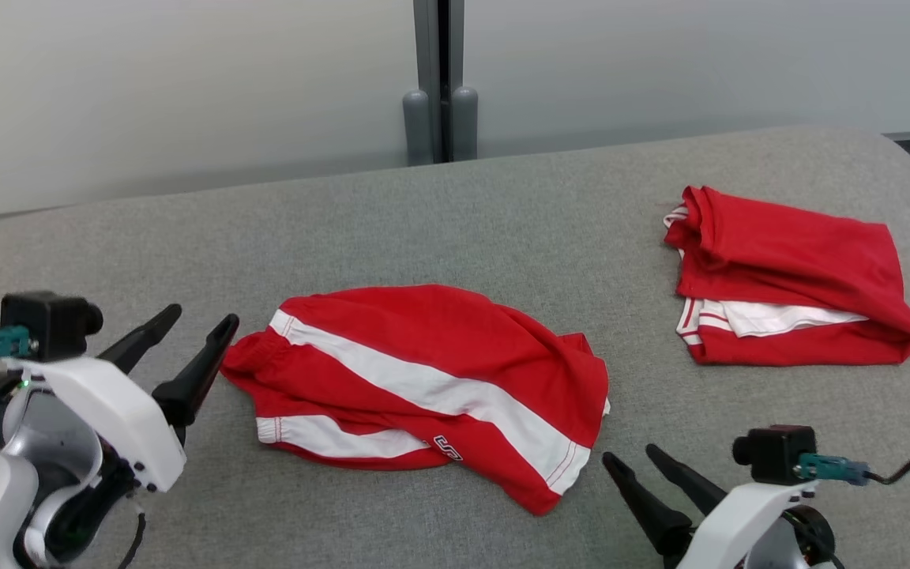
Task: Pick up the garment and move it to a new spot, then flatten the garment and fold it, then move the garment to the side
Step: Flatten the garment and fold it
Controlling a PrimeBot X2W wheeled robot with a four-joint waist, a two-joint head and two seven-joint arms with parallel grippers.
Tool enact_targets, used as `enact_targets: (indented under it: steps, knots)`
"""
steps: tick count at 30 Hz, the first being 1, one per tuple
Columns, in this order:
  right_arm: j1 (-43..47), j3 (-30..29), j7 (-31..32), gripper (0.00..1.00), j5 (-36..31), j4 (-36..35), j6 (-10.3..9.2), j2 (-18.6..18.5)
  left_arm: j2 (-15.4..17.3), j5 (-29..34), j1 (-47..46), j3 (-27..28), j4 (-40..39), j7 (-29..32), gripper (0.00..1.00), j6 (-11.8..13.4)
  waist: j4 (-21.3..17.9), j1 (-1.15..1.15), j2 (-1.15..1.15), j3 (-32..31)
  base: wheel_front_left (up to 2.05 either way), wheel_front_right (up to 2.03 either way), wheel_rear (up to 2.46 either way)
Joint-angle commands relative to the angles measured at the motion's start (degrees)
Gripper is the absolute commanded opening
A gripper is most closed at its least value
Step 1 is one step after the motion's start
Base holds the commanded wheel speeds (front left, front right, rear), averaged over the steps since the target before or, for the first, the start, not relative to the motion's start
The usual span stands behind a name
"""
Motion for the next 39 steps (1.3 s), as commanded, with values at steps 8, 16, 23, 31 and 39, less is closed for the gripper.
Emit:
enact_targets:
  steps: [8, 16, 23, 31, 39]
  knots:
    - [-7.75, 7.10, 1.90, 1.00, 5.45, 5.47, 0.00, 1.19, 0.51, -5.76, -15.18, -5.91, 9.25, 15.84, 1.00, -6.02, -0.86, 0.00, 0.00, 8.38, 0.00, 0.00, 0.00]
    - [-12.79, 14.25, 0.86, 1.00, 10.40, 6.83, -0.01, 0.31, -0.04, -8.82, -24.86, -11.23, 17.99, 22.64, 1.00, -7.36, -2.35, 0.00, 0.00, 12.42, 0.00, 0.00, 0.00]
    - [-15.83, 19.00, -2.50, 0.58, 13.53, 7.24, -0.06, -0.79, 1.03, -11.09, -28.81, -16.27, 22.32, 23.36, 1.00, -7.34, -3.49, 0.00, 0.00, 13.59, 0.00, 0.00, 0.00]
    - [-17.72, 23.16, -8.42, 0.00, 16.67, 5.47, -0.01, -3.27, 2.75, -14.39, -30.47, -20.27, 22.97, 21.00, 0.00, -7.35, -3.39, 0.00, 0.00, 11.73, 0.00, 0.00, 0.00]
    - [-18.33, 24.20, -14.07, 0.00, 19.94, 0.32, -0.01, -8.09, 4.31, -19.93, -29.04, -20.57, 20.69, 17.28, 0.00, -7.36, -2.43, 0.00, 0.00, 7.18, 0.00, 0.00, 0.00]
